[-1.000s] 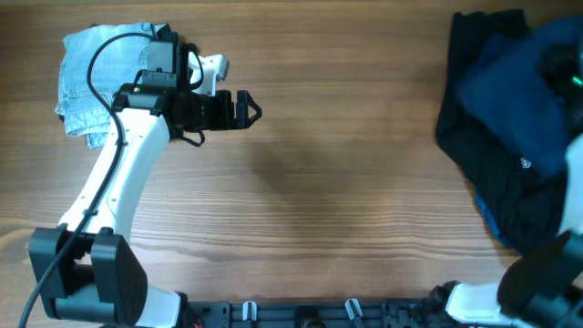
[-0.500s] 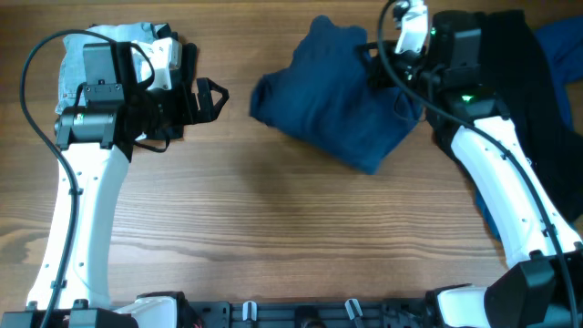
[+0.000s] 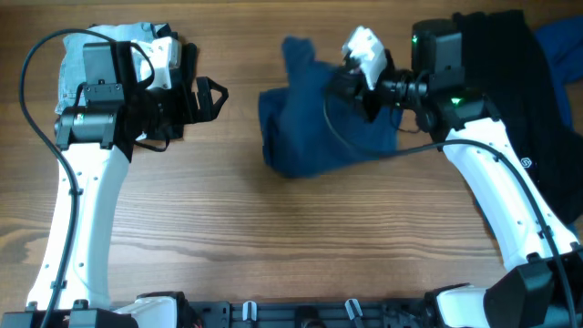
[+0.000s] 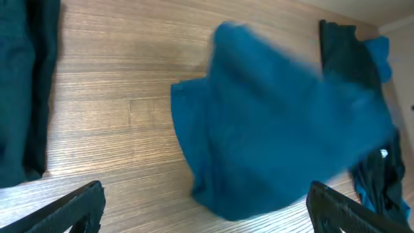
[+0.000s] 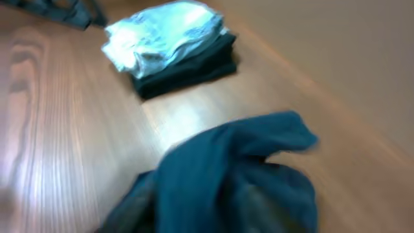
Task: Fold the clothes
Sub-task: 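Pull the navy shorts with the right gripper onto the table center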
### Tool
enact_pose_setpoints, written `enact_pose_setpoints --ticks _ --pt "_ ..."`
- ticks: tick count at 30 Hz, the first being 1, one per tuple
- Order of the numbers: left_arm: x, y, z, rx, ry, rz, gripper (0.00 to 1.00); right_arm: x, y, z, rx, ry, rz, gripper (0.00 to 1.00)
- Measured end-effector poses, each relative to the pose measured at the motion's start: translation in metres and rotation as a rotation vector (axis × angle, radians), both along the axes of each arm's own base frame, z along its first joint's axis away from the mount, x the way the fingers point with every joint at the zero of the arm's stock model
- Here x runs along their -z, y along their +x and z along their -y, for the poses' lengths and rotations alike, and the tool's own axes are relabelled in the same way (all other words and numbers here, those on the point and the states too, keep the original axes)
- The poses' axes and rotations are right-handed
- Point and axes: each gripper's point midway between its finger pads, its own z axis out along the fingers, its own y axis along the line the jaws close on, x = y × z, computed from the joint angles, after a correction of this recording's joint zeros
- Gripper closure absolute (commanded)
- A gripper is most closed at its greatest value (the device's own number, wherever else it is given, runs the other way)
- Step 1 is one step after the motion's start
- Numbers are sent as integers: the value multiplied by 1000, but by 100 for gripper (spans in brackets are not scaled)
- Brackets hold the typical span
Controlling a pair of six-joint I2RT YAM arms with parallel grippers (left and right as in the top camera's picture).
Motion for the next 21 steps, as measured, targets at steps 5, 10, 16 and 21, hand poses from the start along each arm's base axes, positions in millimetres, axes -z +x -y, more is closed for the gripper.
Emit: enact_pose_setpoints --ticks 5,10,16,21 --pt "1 2 -4 -15 20 6 0 29 -33 6 -35 -55 -183 33" --pt "-1 5 -4 -17 22 19 0 39 11 42 344 -136 -223 18" --pt "0 4 -5 -19 24 15 0 83 78 108 868 -71 -348 25" --pt "1 3 -5 -20 25 6 0 179 102 120 1031 -16 -568 26"
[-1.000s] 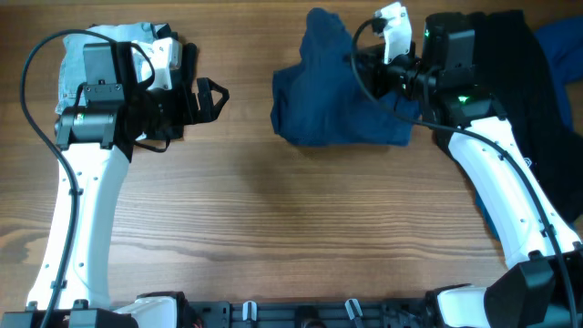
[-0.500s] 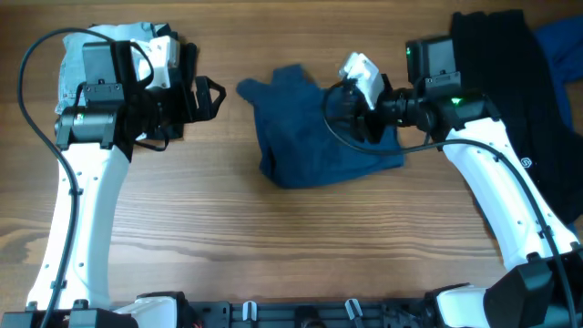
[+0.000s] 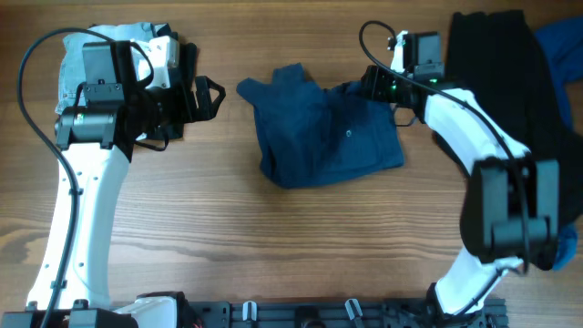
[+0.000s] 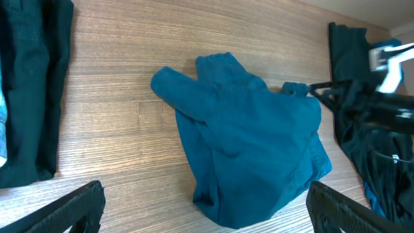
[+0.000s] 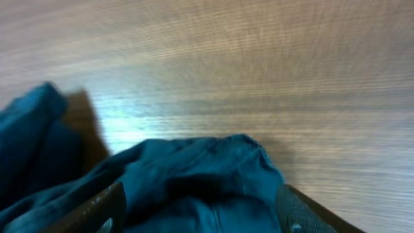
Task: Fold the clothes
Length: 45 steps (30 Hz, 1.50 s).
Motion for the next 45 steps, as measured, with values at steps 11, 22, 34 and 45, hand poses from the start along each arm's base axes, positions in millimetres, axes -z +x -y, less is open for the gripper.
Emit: enact_pose_setpoints --ticks 11,22,34,45 --pt "3 -1 0 -1 1 -13 0 24 17 -18 101 192 -19 31" --pt "6 0 0 -1 1 -23 0 22 30 -29 92 268 22 96" --pt "-3 12 -1 -1 2 45 0 -95 39 -53 -174 262 204 96" --pt "-9 17 1 7 -7 78 1 -293 -38 -57 -365 230 557 96"
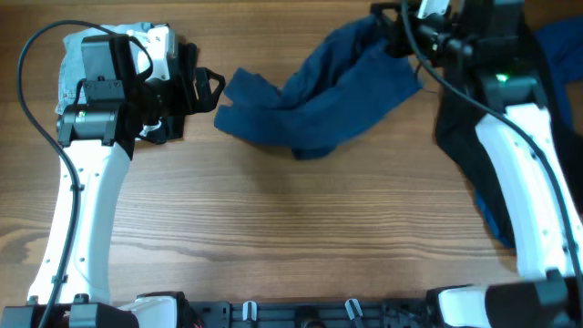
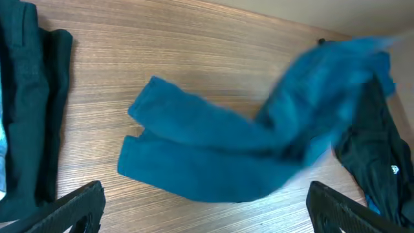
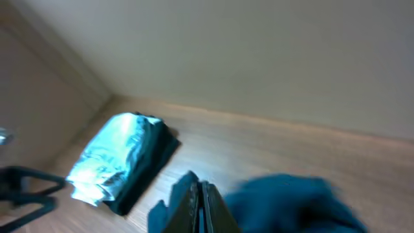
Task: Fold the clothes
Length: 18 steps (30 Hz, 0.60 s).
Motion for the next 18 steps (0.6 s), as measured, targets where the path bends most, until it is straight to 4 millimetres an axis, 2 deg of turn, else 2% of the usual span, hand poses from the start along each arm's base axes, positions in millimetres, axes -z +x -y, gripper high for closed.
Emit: enact_pose_setpoints --ticks 1,2,4,5,6,8,10,12,15,18 --pt "0 0 1 3 -3 0 0 -13 -8 0 -5 5 30 96" --pt "0 -1 1 5 -5 -1 0 -18 -10 0 -7 6 41 96" --pt "0 -1 2 8 -9 -2 1 -18 -16 1 -10 -5 31 95" --pt "0 -1 2 10 -11 -2 0 -13 -17 3 -1 -14 8 87" --pt "0 -1 2 10 -11 -3 0 -6 -17 6 15 -27 -17 66" --pt "0 -2 2 10 -11 -7 1 10 -18 15 67 -58 -85 43" --pt "1 -3 3 12 -14 -11 1 33 -17 27 137 -107 -167 32" --pt "2 -4 3 13 -14 -17 1 61 -13 37 200 -139 -262 27" --pt "3 -6 3 13 -15 -28 0 112 3 46 265 -174 -394 25" --pt "5 -8 3 13 -15 -39 0 165 25 43 273 -183 -481 25"
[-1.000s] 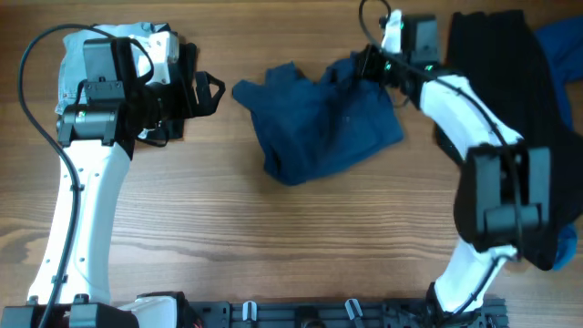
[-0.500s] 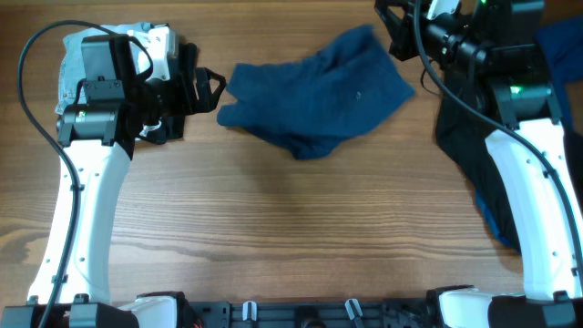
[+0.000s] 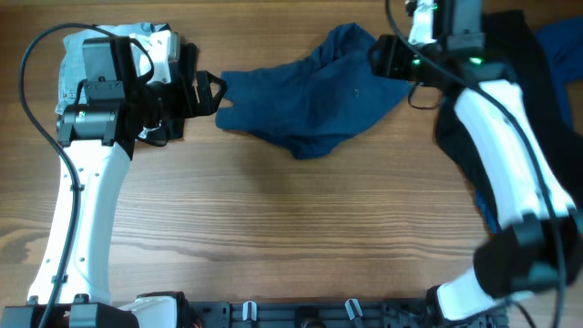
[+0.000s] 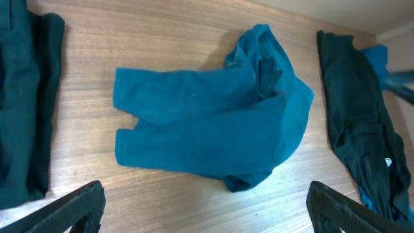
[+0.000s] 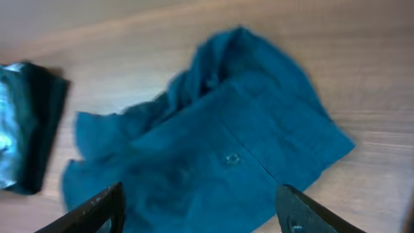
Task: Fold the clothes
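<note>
A blue garment (image 3: 310, 100) lies loosely spread on the wooden table (image 3: 273, 228), two leg-like ends pointing left and a bunched part at the far right. The left wrist view shows it whole (image 4: 207, 129); the right wrist view shows it from close above (image 5: 213, 149). My right gripper (image 3: 383, 56) hovers open over its far right corner, fingers wide apart (image 5: 200, 210). My left gripper (image 3: 208, 91) stands open just left of the leg ends, holding nothing (image 4: 204, 207).
A stack of folded clothes (image 3: 77, 50) with a pale top piece sits at the far left under my left arm, also in the right wrist view (image 5: 26, 129). A pile of dark unfolded clothes (image 3: 519, 82) lies at the far right (image 4: 352, 116).
My right gripper was shut on the blue garment, holding it stretched up toward the far right. Now it is open and the garment lies on the table, more spread out.
The blue garment was bunched at the table's middle with my right gripper at it. Then it lay crumpled there, the gripper open at its far right edge. Then the gripper was shut on it, raised. Now the garment is released, lying flatter and further back. My left arm stayed put.
</note>
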### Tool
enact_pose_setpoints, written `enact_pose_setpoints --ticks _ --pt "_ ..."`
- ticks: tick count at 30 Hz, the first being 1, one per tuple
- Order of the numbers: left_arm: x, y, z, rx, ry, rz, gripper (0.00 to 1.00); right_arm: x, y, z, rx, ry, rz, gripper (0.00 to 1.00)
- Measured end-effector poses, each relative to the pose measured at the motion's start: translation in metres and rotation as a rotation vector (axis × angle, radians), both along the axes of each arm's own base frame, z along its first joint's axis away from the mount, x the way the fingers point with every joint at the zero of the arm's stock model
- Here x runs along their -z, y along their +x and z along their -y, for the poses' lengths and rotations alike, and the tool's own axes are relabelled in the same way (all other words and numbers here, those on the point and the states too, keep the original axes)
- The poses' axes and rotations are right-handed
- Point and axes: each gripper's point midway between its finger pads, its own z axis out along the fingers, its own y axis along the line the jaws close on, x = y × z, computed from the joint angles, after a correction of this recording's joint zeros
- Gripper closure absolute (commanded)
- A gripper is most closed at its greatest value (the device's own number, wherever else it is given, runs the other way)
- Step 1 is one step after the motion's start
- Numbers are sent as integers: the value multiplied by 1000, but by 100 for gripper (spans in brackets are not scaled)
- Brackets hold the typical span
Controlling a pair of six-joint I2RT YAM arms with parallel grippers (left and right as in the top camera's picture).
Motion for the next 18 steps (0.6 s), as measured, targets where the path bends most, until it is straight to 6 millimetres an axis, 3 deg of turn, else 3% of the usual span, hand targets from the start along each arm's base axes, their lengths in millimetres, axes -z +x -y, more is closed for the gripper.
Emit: enact_pose_setpoints --ticks 3,8,11,13,18 --pt "0 0 0 0 0 -2 1 28 24 -5 -8 12 12 25" --pt "7 0 0 0 0 -25 2 53 58 -9 43 58 56 25" --pt "11 1 0 0 -1 -37 2 103 77 -11 127 124 1 26" --pt "12 1 0 0 -1 -42 2 118 85 -13 157 154 -1 26" --pt "20 3 0 0 -1 -63 2 128 102 -32 176 222 50 26"
